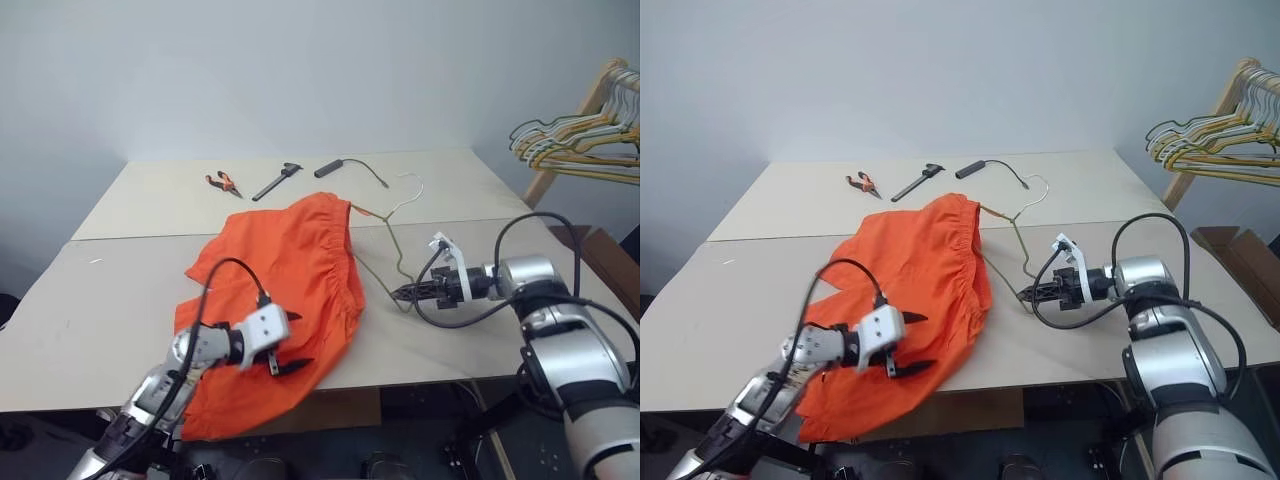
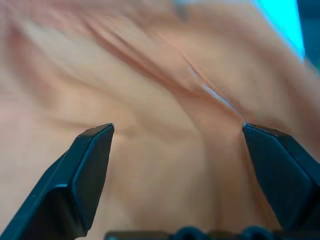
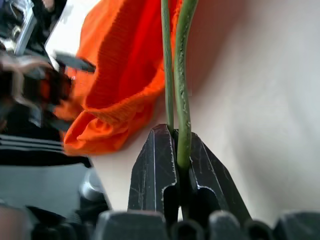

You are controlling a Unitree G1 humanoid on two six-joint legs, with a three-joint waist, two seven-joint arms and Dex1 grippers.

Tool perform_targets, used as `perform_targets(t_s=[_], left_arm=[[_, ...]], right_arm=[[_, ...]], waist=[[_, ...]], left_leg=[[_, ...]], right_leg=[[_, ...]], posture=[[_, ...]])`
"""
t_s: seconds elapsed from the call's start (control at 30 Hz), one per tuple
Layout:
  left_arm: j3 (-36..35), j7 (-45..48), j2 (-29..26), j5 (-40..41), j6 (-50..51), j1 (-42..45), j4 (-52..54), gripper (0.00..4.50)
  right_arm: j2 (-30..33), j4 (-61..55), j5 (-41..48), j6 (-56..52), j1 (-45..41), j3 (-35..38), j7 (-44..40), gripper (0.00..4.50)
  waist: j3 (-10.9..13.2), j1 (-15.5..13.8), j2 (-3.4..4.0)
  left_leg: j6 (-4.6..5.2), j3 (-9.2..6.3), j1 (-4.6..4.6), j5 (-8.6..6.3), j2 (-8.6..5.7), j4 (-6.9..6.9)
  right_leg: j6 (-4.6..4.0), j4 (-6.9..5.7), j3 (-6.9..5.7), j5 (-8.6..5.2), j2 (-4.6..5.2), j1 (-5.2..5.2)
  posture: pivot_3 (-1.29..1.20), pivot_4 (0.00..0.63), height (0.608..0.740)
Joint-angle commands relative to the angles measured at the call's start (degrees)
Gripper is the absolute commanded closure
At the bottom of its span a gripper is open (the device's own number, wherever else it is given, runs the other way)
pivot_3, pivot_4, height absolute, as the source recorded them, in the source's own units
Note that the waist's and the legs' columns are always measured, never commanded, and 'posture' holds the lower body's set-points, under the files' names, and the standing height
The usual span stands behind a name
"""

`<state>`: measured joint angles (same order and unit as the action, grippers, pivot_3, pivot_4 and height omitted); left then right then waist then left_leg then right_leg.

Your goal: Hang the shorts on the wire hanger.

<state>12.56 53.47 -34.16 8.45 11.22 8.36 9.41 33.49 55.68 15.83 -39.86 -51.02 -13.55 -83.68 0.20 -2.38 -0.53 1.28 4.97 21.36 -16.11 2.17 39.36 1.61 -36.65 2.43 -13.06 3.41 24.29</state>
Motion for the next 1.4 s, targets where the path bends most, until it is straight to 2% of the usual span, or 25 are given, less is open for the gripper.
perform_targets(t_s=[0.03, 0.17, 0.33, 0.53, 0.63, 0.77, 1.0, 1.3, 1.4], left_arm=[[-7.07, 3.30, -2.80, 6.29, -0.28, 3.21, 2.23, 0.02], [-12.06, 4.45, -6.25, 8.40, 0.77, 8.69, -0.22, 0.02], [-15.21, 4.26, -7.14, 9.78, 1.24, 18.30, -5.38, 0.02], [-12.75, 6.14, -7.51, 5.40, -2.39, 35.36, -19.02, 0.02], [-11.25, 8.33, -6.73, 3.74, -5.41, 40.46, -26.02, 0.02], [-9.97, 14.16, -5.89, 3.95, -7.60, 43.98, -33.24, 0.02], [-6.41, 31.20, -6.92, 3.76, -8.74, 48.92, -44.52, 0.02], [-3.14, 37.30, -5.36, -1.26, -13.88, 52.96, -52.70, 0.02], [-2.51, 35.63, -4.44, -3.38, -15.83, 53.40, -54.62, 0.02]], right_arm=[[0.20, -7.81, 0.61, 5.35, 2.12, 4.08, 1.99, 4.50], [-0.08, -13.58, -0.10, 5.68, 4.33, 5.21, 5.51, 4.50], [0.96, -20.56, -2.34, 6.90, 6.01, 4.16, 7.92, 4.50], [3.82, -28.89, -7.39, 12.97, 7.40, 1.04, 8.43, 4.50], [4.57, -32.59, -9.76, 15.22, 8.32, -0.77, 9.25, 4.50], [3.99, -36.19, -11.08, 14.02, 8.59, -1.67, 10.87, 4.50], [3.55, -42.73, -13.08, 9.04, 8.04, -4.95, 11.89, 4.50], [4.28, -47.95, -14.12, 6.45, 8.21, -7.36, 11.96, 4.50], [4.38, -49.15, -14.09, 5.98, 8.22, -7.41, 11.93, 4.50]], waist=[[0.01, 0.14, 0.01], [0.02, 0.35, -0.01], [0.07, 0.42, -0.08], [0.18, 0.27, -0.25], [0.18, 0.51, -0.25], [0.20, 1.76, -0.27], [0.36, 3.61, -0.44], [0.52, 4.15, -0.62], [0.56, 4.32, -0.67]], left_leg=[[0.00, 0.01, 0.00, 0.00, -0.01, 0.00], [0.00, 0.01, -0.07, 0.00, -0.01, 0.00], [0.00, -0.02, -0.06, 0.00, -0.02, 0.00], [0.00, -0.02, -0.01, 0.01, -0.08, 0.02], [0.00, 0.00, -0.01, 0.00, -0.09, 0.02], [0.00, 0.02, 0.03, 0.00, -0.09, 0.02], [0.00, 0.00, 0.08, 0.00, -0.08, 0.05], [0.12, -0.08, 0.34, -0.07, -0.04, 0.41], [0.14, -0.08, 0.43, -0.08, -0.05, 0.51]], right_leg=[[0.00, -0.01, 0.01, 0.00, 0.00, 0.00], [0.00, 0.01, 0.01, 0.00, 0.01, -0.08], [0.02, 0.02, -0.02, -0.02, -0.01, -0.08], [0.03, 0.07, -0.05, -0.02, 0.00, -0.09], [0.05, 0.15, -0.05, -0.03, 0.00, -0.10], [0.06, 0.13, -0.03, -0.04, 0.00, -0.07], [0.05, 0.08, -0.05, -0.05, -0.01, -0.02], [0.12, -0.05, -0.09, -0.09, -0.01, 0.07], [0.13, -0.05, -0.09, -0.08, 0.02, 0.09]], posture=[[0.07, 0.000, 0.740], [0.06, 0.000, 0.740], [0.06, 0.000, 0.740], [0.05, 0.000, 0.740], [0.04, 0.000, 0.740], [0.02, 0.000, 0.740], [0.01, 0.000, 0.740], [0.00, 0.000, 0.740], [0.00, 0.000, 0.740]])
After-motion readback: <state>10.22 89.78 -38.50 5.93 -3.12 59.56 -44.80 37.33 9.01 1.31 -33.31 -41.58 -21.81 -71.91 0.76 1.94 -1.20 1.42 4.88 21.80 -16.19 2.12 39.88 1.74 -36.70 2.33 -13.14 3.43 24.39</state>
